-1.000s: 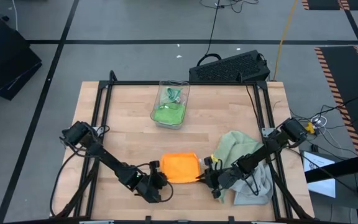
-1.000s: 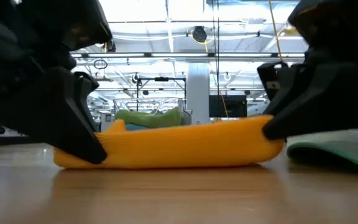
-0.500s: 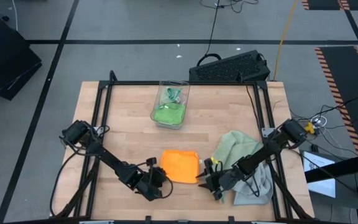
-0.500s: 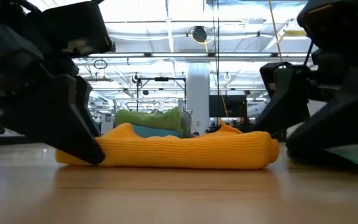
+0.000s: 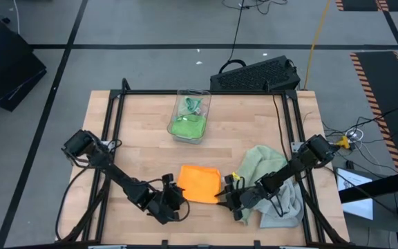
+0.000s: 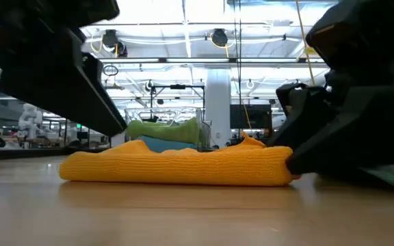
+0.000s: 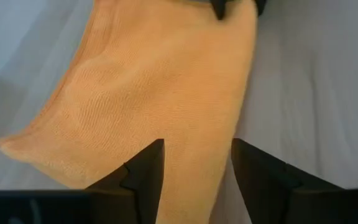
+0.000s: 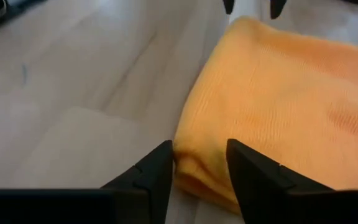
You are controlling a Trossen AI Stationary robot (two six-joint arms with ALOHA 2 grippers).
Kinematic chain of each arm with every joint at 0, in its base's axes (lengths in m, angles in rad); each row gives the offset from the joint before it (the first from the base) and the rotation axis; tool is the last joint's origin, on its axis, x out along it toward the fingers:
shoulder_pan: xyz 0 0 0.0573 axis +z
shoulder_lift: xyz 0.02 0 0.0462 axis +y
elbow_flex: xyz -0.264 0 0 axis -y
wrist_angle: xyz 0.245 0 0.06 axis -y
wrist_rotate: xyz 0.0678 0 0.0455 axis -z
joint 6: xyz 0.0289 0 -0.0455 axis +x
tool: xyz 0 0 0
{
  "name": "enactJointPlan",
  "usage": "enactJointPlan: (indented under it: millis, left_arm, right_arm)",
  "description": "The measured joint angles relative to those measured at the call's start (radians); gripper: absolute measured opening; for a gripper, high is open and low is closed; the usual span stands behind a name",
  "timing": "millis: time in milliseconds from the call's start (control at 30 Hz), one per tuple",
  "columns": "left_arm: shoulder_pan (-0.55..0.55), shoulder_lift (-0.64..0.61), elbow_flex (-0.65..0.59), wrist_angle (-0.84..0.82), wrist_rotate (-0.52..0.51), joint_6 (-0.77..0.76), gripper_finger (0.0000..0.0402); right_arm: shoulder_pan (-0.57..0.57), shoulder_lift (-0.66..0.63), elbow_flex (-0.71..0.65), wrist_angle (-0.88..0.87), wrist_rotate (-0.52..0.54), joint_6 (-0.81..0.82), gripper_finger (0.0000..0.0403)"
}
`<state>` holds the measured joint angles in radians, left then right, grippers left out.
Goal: Fold microfiber towels
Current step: Fold the yellow towel
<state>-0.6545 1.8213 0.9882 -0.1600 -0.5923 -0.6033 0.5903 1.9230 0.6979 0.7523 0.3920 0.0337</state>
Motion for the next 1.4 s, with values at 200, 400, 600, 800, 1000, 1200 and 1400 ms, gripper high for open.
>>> enactJointPlan:
  millis: [200, 400, 600, 800, 1000, 1200, 1400]
  left_arm:
    - [-0.054, -0.011, 0.000, -0.003, -0.110, 0.029, 0.0189]
    - [-0.082, 0.024, 0.000, 0.060, -0.173, 0.064, 0.0189]
    - [-0.101, 0.085, 0.000, 0.136, -0.167, 0.135, 0.0189]
    - [-0.100, 0.152, 0.000, 0.102, -0.198, 0.191, 0.0189]
    - [-0.059, 0.161, 0.008, -0.002, -0.133, 0.109, 0.0139]
    - [-0.043, 0.069, -0.003, -0.014, -0.026, 0.091, 0.0013]
    - [-0.024, -0.056, -0.001, -0.008, 0.050, 0.008, 0.0025]
  right_arm:
    - [-0.041, 0.020, 0.001, -0.027, -0.074, 0.098, 0.0173]
    - [-0.057, 0.055, 0.003, 0.012, -0.077, 0.127, 0.0141]
    - [-0.068, 0.055, 0.002, 0.013, -0.076, 0.115, 0.0038]
    - [-0.068, 0.056, 0.002, 0.020, -0.078, 0.105, 0.0021]
    - [-0.068, 0.056, 0.000, 0.028, -0.080, 0.105, 0.0022]
    - [-0.068, 0.012, -0.002, 0.005, -0.105, 0.106, 0.0008]
    - [-0.084, -0.046, -0.002, 0.021, -0.195, 0.142, 0.0021]
